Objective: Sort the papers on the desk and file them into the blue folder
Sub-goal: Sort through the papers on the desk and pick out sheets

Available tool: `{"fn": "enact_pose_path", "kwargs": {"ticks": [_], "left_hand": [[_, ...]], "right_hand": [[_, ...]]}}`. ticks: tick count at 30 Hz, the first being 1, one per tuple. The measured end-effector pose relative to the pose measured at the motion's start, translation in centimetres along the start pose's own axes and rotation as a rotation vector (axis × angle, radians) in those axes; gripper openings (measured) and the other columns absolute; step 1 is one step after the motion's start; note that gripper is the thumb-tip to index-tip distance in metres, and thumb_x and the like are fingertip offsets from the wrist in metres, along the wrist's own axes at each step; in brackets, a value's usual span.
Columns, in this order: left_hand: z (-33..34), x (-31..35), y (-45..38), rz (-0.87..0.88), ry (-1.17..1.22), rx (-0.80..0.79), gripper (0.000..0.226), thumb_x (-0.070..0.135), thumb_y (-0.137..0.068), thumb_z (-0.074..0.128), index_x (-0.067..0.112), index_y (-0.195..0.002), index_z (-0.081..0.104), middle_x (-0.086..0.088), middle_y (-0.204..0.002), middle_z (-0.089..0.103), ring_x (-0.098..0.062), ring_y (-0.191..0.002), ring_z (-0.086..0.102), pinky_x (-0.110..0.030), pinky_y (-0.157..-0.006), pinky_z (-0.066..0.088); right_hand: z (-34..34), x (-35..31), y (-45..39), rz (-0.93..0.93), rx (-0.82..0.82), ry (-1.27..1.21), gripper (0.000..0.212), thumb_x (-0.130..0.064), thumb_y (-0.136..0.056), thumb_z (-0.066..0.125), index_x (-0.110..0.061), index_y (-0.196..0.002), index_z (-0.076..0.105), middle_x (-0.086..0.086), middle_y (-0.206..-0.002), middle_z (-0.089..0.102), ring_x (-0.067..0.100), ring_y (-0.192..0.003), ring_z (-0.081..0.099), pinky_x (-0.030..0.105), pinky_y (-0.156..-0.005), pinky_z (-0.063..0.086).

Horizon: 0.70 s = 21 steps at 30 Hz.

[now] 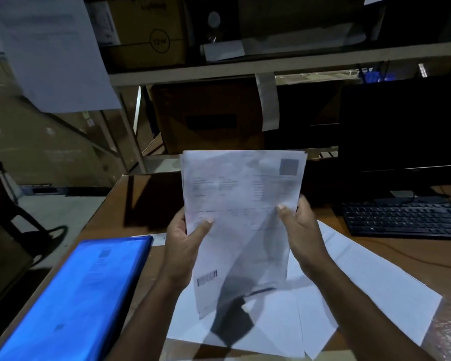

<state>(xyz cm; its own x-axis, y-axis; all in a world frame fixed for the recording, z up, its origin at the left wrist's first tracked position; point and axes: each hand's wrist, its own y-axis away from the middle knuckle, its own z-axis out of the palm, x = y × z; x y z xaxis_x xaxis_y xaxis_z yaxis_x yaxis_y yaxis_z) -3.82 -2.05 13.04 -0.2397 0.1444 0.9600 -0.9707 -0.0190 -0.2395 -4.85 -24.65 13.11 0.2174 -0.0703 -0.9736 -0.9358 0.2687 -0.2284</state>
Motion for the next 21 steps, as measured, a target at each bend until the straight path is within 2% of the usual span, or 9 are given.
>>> {"fn": "enact_pose_path", "kwargs": {"ticks": [2, 3, 6, 10, 14, 15, 18, 19, 21], "left_hand": [[0.0, 0.2, 0.1, 0.037, -0.035, 0.011, 0.022, 0.022, -0.084, 0.077, 0.038, -0.099, 0.074, 0.001, -0.105, 0.079, -0.023, -0.092, 0.077, -0.036, -0.077, 0.065], [-0.1, 0.1, 0.2, 0.035, -0.055, 0.001, 0.023, 0.025, -0.08, 0.08, 0.036, -0.1, 0.074, 0.002, -0.105, 0.079, -0.022, -0.094, 0.077, -0.034, -0.076, 0.065], [-0.8, -1.5, 1.2, -0.041, -0.182, -0.048, 0.04, 0.03, -0.076, 0.085, 0.022, -0.114, 0.073, 0.004, -0.108, 0.08, -0.017, -0.1, 0.077, -0.026, -0.075, 0.063], [-1.6, -3.7, 2.5, -0.143, -0.272, -0.065, 0.041, 0.04, -0.074, 0.084, 0.025, -0.111, 0.075, 0.009, -0.104, 0.081, -0.016, -0.1, 0.077, -0.028, -0.075, 0.064], [-1.4, -3.1, 2.2, -0.12, -0.205, 0.028, 0.027, 0.028, -0.081, 0.083, 0.022, -0.106, 0.074, 0.01, -0.096, 0.081, -0.01, -0.091, 0.077, -0.023, -0.068, 0.062], [-1.4, -3.3, 2.3, -0.132, -0.185, 0.042, 0.026, 0.026, -0.082, 0.083, 0.021, -0.106, 0.074, 0.008, -0.097, 0.081, -0.011, -0.091, 0.078, -0.025, -0.069, 0.063], [-1.4, -4.7, 3.3, -0.236, -0.105, 0.054, 0.034, 0.027, -0.081, 0.082, 0.019, -0.112, 0.074, -0.001, -0.106, 0.081, -0.023, -0.099, 0.078, -0.046, -0.08, 0.065], [-1.5, -5.3, 3.6, -0.252, -0.1, 0.055, 0.035, 0.027, -0.081, 0.082, 0.018, -0.113, 0.073, -0.003, -0.107, 0.081, -0.026, -0.1, 0.078, -0.049, -0.083, 0.065], [-1.4, -5.4, 3.7, -0.255, -0.081, 0.083, 0.029, 0.025, -0.085, 0.079, 0.017, -0.112, 0.073, -0.003, -0.105, 0.081, -0.027, -0.098, 0.078, -0.046, -0.079, 0.065]], "right_hand": [[0.3, -0.2, 0.4, -0.037, 0.026, -0.005, 0.019, -0.027, -0.103, 0.053, -0.03, -0.121, 0.05, -0.017, -0.109, 0.065, -0.003, -0.096, 0.066, 0.019, -0.07, 0.055], [0.5, 0.0, 0.7, -0.039, 0.028, -0.006, 0.018, -0.027, -0.102, 0.054, -0.03, -0.12, 0.05, -0.018, -0.108, 0.065, -0.005, -0.095, 0.065, 0.018, -0.069, 0.055], [0.7, 1.9, 1.8, 0.02, 0.016, 0.007, 0.019, -0.025, -0.099, 0.06, -0.031, -0.115, 0.052, -0.014, -0.107, 0.067, 0.003, -0.096, 0.067, 0.023, -0.077, 0.055], [0.8, 3.6, 3.0, 0.094, -0.011, 0.048, 0.023, -0.022, -0.097, 0.062, -0.032, -0.116, 0.052, -0.016, -0.11, 0.065, 0.008, -0.103, 0.064, 0.022, -0.078, 0.053], [0.8, 2.7, 2.7, 0.073, 0.001, 0.031, 0.024, -0.023, -0.099, 0.061, -0.037, -0.116, 0.052, -0.025, -0.106, 0.065, -0.001, -0.097, 0.066, 0.013, -0.07, 0.051], [0.8, 2.9, 2.8, 0.074, -0.003, 0.023, 0.025, -0.024, -0.099, 0.061, -0.038, -0.117, 0.052, -0.026, -0.106, 0.065, -0.003, -0.097, 0.065, 0.012, -0.07, 0.052], [1.1, 4.2, 3.8, 0.131, -0.062, 0.05, 0.028, -0.025, -0.1, 0.058, -0.034, -0.125, 0.049, -0.018, -0.113, 0.062, 0.008, -0.105, 0.063, 0.018, -0.078, 0.051], [1.2, 4.6, 4.1, 0.145, -0.084, 0.065, 0.028, -0.025, -0.101, 0.057, -0.033, -0.126, 0.047, -0.017, -0.114, 0.061, 0.01, -0.106, 0.061, 0.017, -0.077, 0.05], [1.4, 4.8, 4.2, 0.137, -0.103, 0.1, 0.026, -0.026, -0.102, 0.055, -0.034, -0.125, 0.045, -0.017, -0.112, 0.059, 0.009, -0.103, 0.061, 0.013, -0.069, 0.048]]}}
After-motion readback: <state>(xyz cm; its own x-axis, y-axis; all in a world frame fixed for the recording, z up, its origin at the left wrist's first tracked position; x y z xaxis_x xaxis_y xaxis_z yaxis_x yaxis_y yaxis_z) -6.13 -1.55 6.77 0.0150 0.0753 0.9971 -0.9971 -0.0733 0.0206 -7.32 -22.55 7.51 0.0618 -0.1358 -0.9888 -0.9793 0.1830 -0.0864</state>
